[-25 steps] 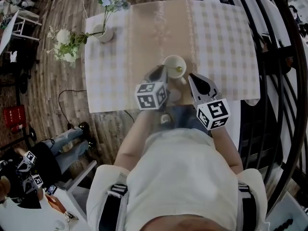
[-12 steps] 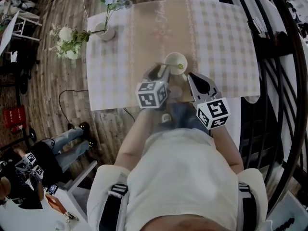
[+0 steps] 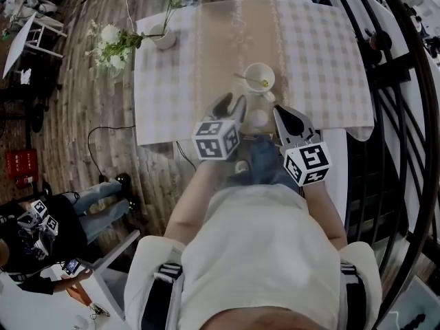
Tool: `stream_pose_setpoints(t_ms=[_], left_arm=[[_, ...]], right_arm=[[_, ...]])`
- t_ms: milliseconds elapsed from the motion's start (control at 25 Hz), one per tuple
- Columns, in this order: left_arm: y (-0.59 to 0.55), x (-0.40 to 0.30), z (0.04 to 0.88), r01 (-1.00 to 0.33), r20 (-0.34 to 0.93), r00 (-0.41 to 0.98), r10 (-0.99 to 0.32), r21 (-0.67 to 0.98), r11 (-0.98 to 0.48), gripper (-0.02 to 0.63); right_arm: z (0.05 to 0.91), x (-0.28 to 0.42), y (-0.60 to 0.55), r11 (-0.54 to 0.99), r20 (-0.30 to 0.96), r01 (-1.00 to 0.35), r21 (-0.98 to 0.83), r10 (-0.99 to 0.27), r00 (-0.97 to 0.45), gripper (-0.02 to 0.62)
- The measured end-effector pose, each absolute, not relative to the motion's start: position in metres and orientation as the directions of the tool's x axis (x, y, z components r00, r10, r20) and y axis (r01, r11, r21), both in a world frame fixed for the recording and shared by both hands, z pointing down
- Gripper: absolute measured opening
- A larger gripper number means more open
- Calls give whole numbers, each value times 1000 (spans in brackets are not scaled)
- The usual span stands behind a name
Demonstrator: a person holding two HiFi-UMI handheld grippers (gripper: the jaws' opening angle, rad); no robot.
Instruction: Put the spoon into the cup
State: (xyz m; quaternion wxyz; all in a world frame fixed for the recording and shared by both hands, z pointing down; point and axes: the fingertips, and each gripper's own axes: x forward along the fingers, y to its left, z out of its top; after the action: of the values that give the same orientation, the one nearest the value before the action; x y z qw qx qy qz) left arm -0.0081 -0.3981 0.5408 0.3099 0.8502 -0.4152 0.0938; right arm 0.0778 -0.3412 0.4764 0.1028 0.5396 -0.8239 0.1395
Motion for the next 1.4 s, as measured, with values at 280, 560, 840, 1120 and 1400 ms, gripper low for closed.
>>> stream_pose_setpoints(t_ms=[280, 560, 840, 1120, 1400], left_arm=[[-379, -35, 507, -771, 365, 621, -694, 445, -456, 58], [-340, -55, 478, -777, 308, 600, -738, 444, -446, 12], [-279, -58, 450, -786, 265, 578, -772, 435, -440, 6], [-203, -44, 441, -804, 253, 543, -800, 432, -409, 6], [-136, -33, 432, -810, 238, 533, -812, 422, -408, 5]], right_arm=[[460, 57, -329, 400, 296, -910, -107, -861, -413, 0], [450, 48, -305, 437, 263, -895, -92, -856, -445, 0], [435, 55, -255, 480, 242, -874, -74, -842, -483, 0], [432, 81, -187, 504, 250, -860, -73, -826, -505, 0], [424, 89, -129, 521, 221, -851, -74, -823, -523, 0]])
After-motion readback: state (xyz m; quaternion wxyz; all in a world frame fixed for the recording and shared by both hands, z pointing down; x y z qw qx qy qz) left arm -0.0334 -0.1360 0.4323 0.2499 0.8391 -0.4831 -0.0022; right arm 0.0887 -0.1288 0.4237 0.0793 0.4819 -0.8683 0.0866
